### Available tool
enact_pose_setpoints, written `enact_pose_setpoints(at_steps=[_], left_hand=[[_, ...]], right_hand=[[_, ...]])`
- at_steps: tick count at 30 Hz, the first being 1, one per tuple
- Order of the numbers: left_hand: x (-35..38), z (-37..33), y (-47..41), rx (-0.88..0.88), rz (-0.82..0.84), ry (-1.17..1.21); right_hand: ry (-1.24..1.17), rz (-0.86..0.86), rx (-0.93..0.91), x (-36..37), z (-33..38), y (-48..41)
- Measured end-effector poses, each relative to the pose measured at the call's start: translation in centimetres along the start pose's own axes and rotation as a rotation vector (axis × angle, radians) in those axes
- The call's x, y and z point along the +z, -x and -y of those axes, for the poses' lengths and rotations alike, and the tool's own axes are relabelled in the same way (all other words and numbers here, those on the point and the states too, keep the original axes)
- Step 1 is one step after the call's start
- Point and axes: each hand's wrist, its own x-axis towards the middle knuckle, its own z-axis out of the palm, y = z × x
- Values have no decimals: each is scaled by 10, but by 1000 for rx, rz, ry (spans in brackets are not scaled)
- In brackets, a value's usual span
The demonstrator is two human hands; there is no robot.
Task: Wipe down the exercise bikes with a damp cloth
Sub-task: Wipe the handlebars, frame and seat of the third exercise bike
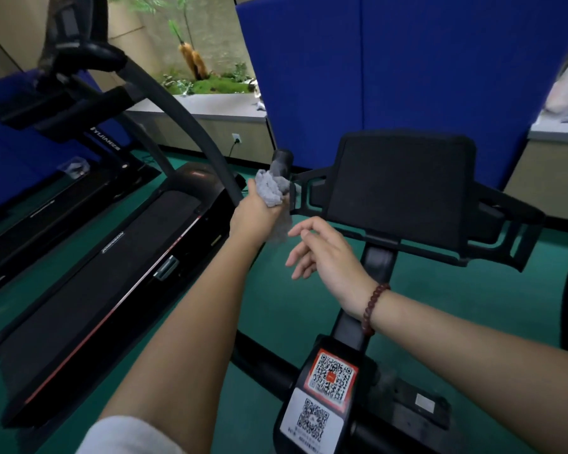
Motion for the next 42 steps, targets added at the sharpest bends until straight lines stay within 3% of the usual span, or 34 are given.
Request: enact_pose_setpoints(at_steps=[6, 10, 14, 17, 20, 24, 25, 29, 31, 34, 37, 39, 42], left_hand=[[-1, -26, -24, 107, -100, 312], [-2, -41, -35, 149, -129, 350], [-6, -51, -54, 47, -78, 535], [-10, -55, -72, -127, 41, 684], [-15, -56, -81, -326, 216, 725], [-12, -50, -64, -391, 298, 770], [-6, -41, -57, -411, 326, 766], [-15, 21, -29, -459, 370, 284], [-34, 46, -39, -491, 241, 64], [-58, 38, -45, -375, -197, 173], [-61, -11, -46, -82, -369, 325], [-48, -37, -46, 100, -191, 489], [-29, -59, -33, 289, 90, 318]], right_hand=[[-24, 19, -7, -2, -1, 0], [-13, 37, -7, -2, 0, 2], [3, 39, -17, -2, -1, 2], [12, 43, -22, -2, -1, 2], [21, 50, -23, -3, 0, 2], [41, 59, -31, -4, 0, 3], [43, 60, -31, -4, 0, 3], [58, 61, -33, -3, 0, 5], [63, 53, -35, -3, -1, 5], [63, 48, -34, -2, 0, 5], [65, 52, -30, -2, 0, 5], [67, 52, -30, -3, 0, 5], [64, 54, -38, -3, 0, 4]])
